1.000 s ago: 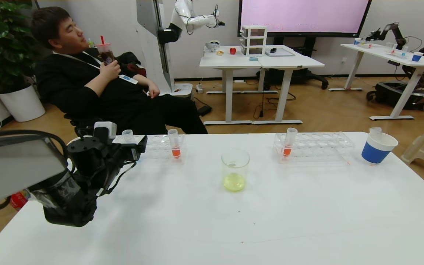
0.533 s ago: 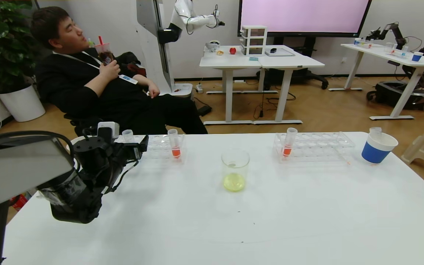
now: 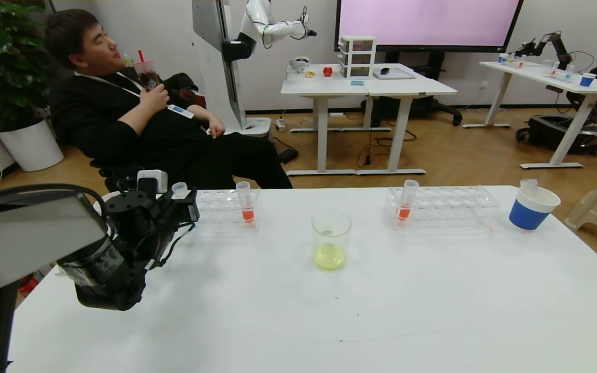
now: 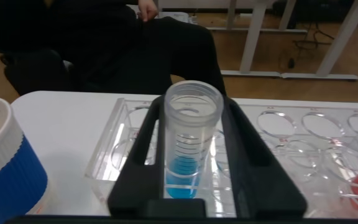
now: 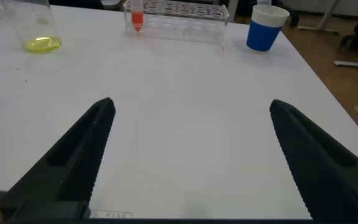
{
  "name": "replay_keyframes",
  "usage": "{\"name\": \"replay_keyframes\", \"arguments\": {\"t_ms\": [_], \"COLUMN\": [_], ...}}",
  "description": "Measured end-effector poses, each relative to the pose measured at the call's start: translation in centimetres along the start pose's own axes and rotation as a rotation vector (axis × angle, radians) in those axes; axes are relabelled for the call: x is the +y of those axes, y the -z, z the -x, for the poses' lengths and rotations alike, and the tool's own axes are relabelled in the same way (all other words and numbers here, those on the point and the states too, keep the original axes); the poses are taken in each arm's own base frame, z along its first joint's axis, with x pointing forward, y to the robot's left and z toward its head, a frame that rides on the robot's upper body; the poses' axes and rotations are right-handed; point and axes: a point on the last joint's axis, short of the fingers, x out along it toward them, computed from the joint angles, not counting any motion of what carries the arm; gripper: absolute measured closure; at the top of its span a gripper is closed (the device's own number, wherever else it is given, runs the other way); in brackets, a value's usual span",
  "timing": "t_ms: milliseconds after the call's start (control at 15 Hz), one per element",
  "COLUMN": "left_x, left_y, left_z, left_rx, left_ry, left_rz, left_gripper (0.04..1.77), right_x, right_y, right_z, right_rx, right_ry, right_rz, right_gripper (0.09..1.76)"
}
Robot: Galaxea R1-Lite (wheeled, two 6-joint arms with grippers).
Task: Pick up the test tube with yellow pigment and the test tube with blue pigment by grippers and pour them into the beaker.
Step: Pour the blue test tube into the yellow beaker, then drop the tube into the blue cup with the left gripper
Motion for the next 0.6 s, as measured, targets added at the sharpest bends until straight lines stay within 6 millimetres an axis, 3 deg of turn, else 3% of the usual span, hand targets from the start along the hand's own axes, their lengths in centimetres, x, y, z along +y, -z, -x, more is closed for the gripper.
{"name": "replay_keyframes", "arguments": {"t_ms": [67,133,267,600], "left_x": [0.06,-0.03,0.0,0.01], "left_y": [-0.01,-0.02,-0.04,0.03], "left_z": [-0.02,-0.02,-0.04,-0.06], "left_rx": [-0.001,-0.001,-0.002,-0.001], "left_ry": [-0.003,-0.001,-0.002,0.001], "left_rz": [0.0,-0.001,-0.001,0.001], "left_gripper": [1.44,1.5,1.31,1.31], "right_x": [0.0,0.0,0.0,0.0], "right_y": [0.0,0.0,0.0,0.0], "right_z": [0.0,0.0,0.0,0.0], "right_rx": [0.0,0.0,0.0,0.0], "right_ry": [0.0,0.0,0.0,0.0], "right_rz": [0.0,0.0,0.0,0.0], "right_gripper": [0.11,0.11,0.11,0.11]}}
